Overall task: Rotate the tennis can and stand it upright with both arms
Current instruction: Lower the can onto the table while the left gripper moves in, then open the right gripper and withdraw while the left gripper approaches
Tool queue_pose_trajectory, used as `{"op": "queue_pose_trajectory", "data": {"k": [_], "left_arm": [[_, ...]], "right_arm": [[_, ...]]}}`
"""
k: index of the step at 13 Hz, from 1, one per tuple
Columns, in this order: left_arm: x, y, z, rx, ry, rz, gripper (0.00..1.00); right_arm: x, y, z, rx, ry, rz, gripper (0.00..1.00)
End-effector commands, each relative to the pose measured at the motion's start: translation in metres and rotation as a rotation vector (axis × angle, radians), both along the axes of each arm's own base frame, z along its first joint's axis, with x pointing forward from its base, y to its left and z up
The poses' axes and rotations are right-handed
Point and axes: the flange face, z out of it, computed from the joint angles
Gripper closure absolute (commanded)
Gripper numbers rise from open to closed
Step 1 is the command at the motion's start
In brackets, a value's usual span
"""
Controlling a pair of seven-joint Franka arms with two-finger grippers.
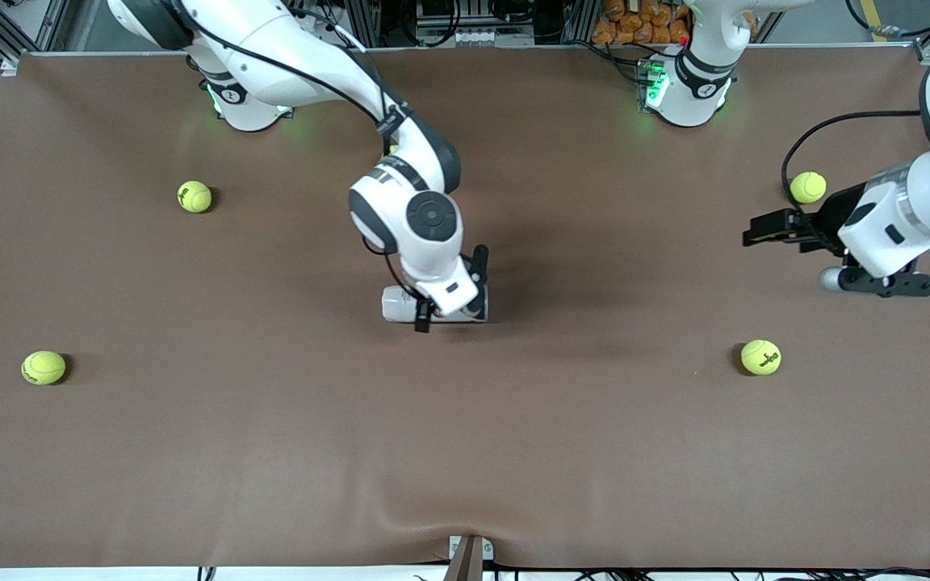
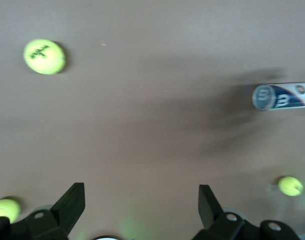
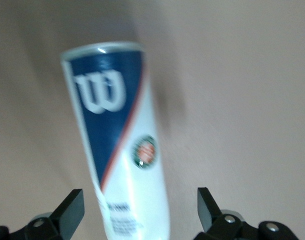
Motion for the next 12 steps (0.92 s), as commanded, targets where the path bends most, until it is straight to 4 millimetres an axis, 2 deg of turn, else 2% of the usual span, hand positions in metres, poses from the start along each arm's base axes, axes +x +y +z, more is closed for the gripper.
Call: {"op": "queue_pose_trajectory", "data": {"k": [1, 3, 7, 9, 12], "left_arm": [[0.013, 0.001, -0.016, -0.137, 0.019, -0.031, 0.00], [0.020, 0.005, -0.033, -0.207, 0.044, -0.018, 0.00], [0.031, -0.017, -0.062, -0.385, 0.090, 0.000, 0.00], [0.036, -0.029, -0.087, -0.465, 0.109, -0.034, 0.00], [0.037, -0.052, -0.109, -0.552, 0.137, -0.064, 0.00]], "right_arm": [[0.028, -0.055, 0.036, 0.025, 0.043, -0.219, 0.00], [0.048, -0.099, 0.066, 0.023, 0.044, -0.348, 0.00], [0.087, -0.202, 0.106, 0.018, 0.033, -0.558, 0.00], [0.093, -0.237, 0.126, 0.023, 0.040, -0.617, 0.00], [0.097, -0.296, 0.158, 0.043, 0.062, -0.720, 0.00]]}}
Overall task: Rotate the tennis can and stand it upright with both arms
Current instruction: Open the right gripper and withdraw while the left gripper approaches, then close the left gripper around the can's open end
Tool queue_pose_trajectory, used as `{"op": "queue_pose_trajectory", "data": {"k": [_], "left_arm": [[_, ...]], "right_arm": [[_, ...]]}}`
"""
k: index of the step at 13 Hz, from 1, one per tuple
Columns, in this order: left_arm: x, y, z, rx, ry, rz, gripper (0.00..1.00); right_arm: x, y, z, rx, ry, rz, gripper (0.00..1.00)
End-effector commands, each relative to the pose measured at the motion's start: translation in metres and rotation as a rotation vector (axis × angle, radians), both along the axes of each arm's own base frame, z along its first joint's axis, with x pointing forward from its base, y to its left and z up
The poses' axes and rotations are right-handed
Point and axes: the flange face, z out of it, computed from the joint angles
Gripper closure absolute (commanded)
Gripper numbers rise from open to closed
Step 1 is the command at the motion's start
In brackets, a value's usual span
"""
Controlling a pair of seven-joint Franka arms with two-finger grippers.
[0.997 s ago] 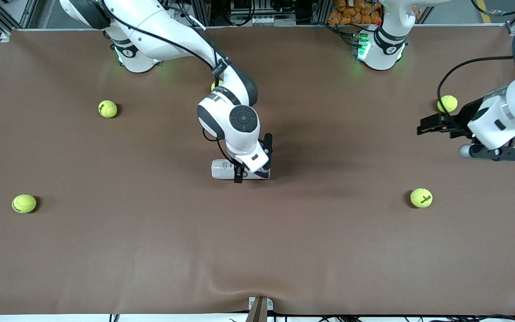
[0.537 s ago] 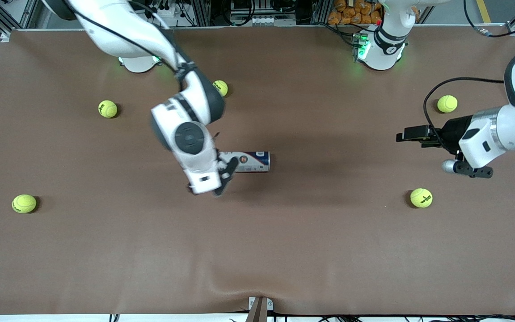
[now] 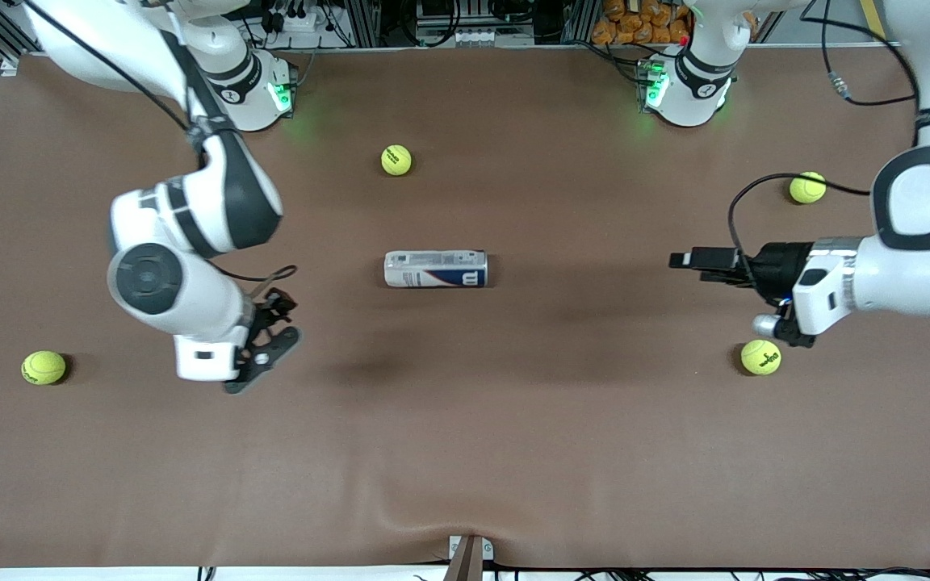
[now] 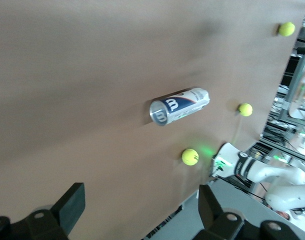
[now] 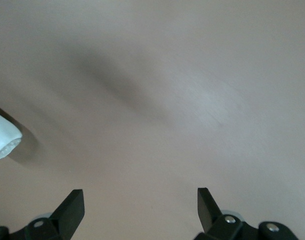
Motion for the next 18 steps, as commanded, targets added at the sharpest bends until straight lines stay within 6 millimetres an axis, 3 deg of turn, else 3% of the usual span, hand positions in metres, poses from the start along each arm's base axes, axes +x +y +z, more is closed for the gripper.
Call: {"op": "queue_pose_trajectory", "data": {"k": [1, 6, 9, 11, 13, 14, 16, 18], "left_arm": [[0.002, -0.018, -0.007, -0.063, -0.008, -0.035, 0.00], [0.000, -0.035, -0.029, -0.116, 0.004, -0.079, 0.00], [-0.009, -0.037, -0.069, -0.241, -0.009, -0.079, 0.00], [-0.010, -0.040, -0.085, -0.294, -0.012, -0.078, 0.00], [-0.007, -0.047, -0.107, -0.323, -0.018, -0.058, 0.00], [-0.008, -0.059, -0.125, -0.361, -0.016, -0.058, 0.00], [-0.010, -0.063, -0.161, -0.445, -0.014, -0.021, 0.00], [-0.022, -0.074, -0.190, -0.494, -0.023, 0.013, 0.00]], "right_arm": [[-0.009, -0.051, 0.037, 0.028, 0.025, -0.123, 0.00], [-0.037, -0.135, 0.102, -0.027, 0.068, -0.304, 0.00], [-0.066, -0.175, 0.150, -0.029, 0.048, -0.427, 0.00], [-0.086, -0.185, 0.177, -0.037, 0.053, -0.508, 0.00], [-0.099, -0.212, 0.196, -0.030, 0.043, -0.564, 0.00], [-0.105, -0.223, 0.204, -0.028, 0.045, -0.586, 0.00], [-0.121, -0.240, 0.222, -0.025, 0.043, -0.622, 0.00], [-0.129, -0.243, 0.230, -0.036, 0.043, -0.724, 0.00]]}}
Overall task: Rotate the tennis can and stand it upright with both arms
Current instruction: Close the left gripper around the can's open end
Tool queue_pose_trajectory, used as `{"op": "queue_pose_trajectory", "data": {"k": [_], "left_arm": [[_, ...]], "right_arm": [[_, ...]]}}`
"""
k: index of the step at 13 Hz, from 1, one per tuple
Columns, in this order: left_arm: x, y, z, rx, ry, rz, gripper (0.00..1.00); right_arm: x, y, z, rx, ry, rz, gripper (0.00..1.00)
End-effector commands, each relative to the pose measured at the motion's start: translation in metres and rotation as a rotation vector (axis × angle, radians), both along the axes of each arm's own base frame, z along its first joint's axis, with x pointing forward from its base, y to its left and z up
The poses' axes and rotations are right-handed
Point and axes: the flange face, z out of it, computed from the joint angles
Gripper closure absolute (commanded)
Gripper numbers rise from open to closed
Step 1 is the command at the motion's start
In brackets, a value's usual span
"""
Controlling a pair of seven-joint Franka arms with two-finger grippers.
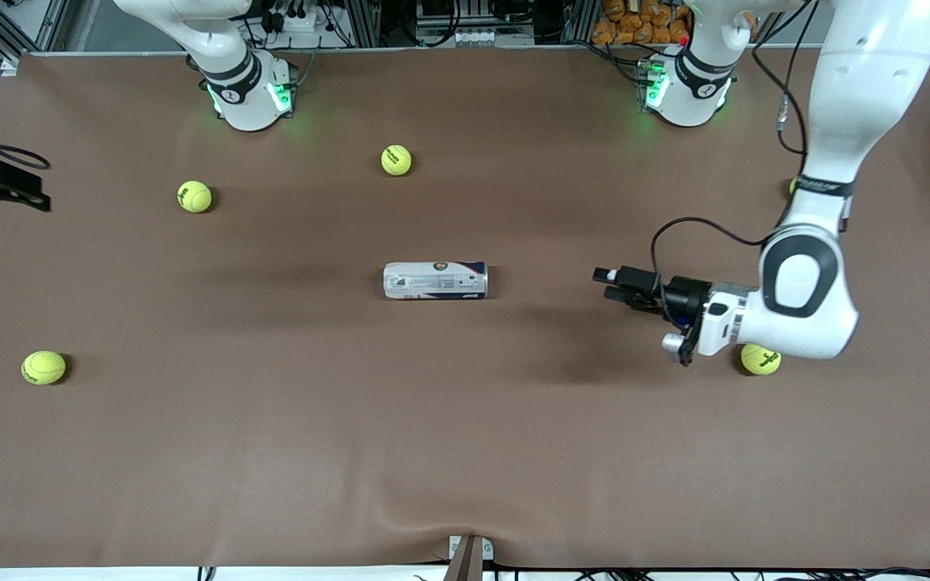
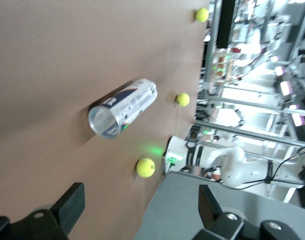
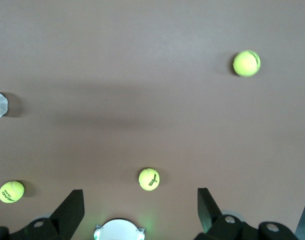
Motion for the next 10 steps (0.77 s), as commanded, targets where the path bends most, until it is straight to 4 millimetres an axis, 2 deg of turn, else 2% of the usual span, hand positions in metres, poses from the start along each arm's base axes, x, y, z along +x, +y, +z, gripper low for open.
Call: {"op": "queue_pose_trajectory", "data": {"k": [1, 4, 6, 8, 10], "left_arm": [[-0.017, -0.019, -0.036, -0.066, -0.011, 0.053, 0.00], [-0.037, -0.052, -0.072, -0.095, 0.016, 0.107, 0.00], [-0.054, -0.084, -0.086, -0.109, 0.004, 0.143, 0.00], [-0.063, -0.104, -0.090, -0.097, 0.004, 0.160, 0.00], [-0.082, -0.126, -0.102, -0.064, 0.022, 0.185, 0.00]], "right_arm": [[-0.016, 0.005, 0.012, 0.011, -0.014, -0.113, 0.00], [-0.014, 0.018, 0.024, 0.104, -0.054, -0.102, 0.00], [-0.015, 0.018, 0.036, 0.108, -0.079, -0.097, 0.00], [-0.015, 0.017, 0.040, 0.109, -0.088, -0.092, 0.00], [-0.016, 0.018, 0.051, 0.099, -0.107, -0.086, 0.00]]}}
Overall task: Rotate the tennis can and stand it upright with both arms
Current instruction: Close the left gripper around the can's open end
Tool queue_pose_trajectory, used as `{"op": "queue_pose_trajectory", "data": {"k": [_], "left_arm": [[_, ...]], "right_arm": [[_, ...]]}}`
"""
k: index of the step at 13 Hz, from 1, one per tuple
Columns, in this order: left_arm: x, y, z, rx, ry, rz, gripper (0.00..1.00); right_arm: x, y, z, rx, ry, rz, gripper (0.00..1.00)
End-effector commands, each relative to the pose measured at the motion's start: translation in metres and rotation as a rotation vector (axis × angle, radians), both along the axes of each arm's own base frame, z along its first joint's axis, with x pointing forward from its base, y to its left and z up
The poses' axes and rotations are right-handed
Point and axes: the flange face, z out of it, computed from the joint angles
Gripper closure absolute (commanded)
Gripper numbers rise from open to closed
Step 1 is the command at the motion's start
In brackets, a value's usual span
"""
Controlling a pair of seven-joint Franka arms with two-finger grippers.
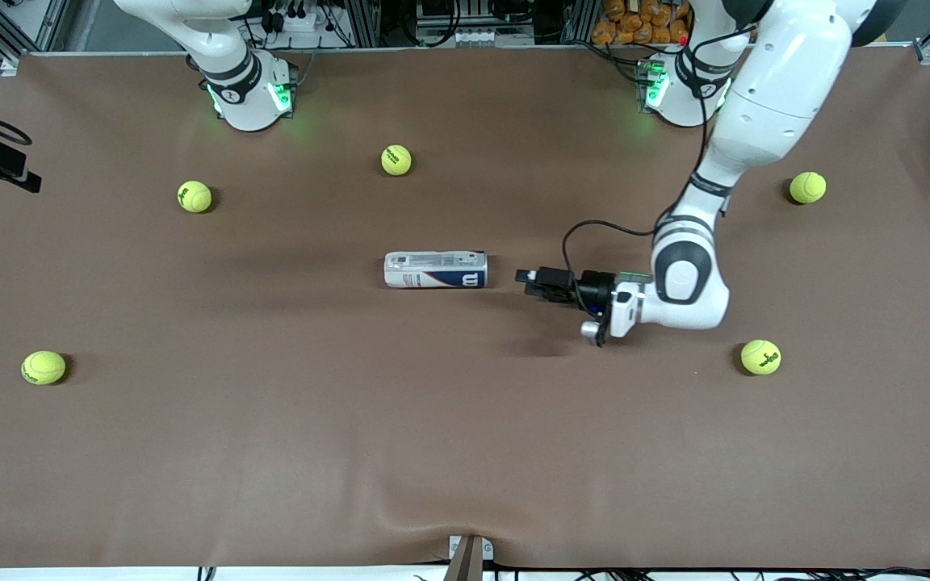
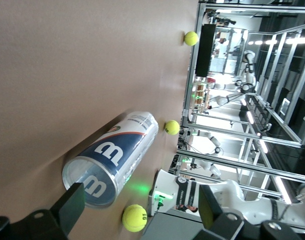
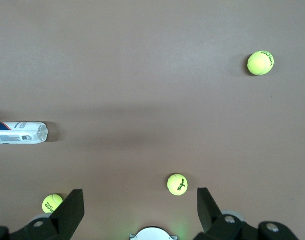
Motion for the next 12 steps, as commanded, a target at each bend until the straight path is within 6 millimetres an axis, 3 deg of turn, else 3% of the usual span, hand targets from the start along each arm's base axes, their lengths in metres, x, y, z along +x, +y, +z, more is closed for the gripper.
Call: {"op": "queue_pose_trajectory", "data": {"k": [1, 6, 8, 12], "left_arm": [[-0.021, -0.018, -0.007, 0.004, 0.019, 0.054, 0.00], [-0.039, -0.045, -0.017, -0.024, 0.062, 0.074, 0.00], [-0.044, -0.043, -0.034, -0.018, 0.075, 0.073, 0.00], [-0.041, -0.047, -0.041, -0.005, 0.062, 0.092, 0.00]], "right_arm": [[-0.005, 0.002, 0.020, 0.004, -0.034, -0.004, 0.00], [-0.009, 0.005, 0.028, -0.022, -0.013, -0.068, 0.00], [-0.010, 0.004, 0.027, -0.036, -0.001, -0.101, 0.00], [-0.010, -0.001, 0.026, -0.075, 0.000, -0.088, 0.00]]}}
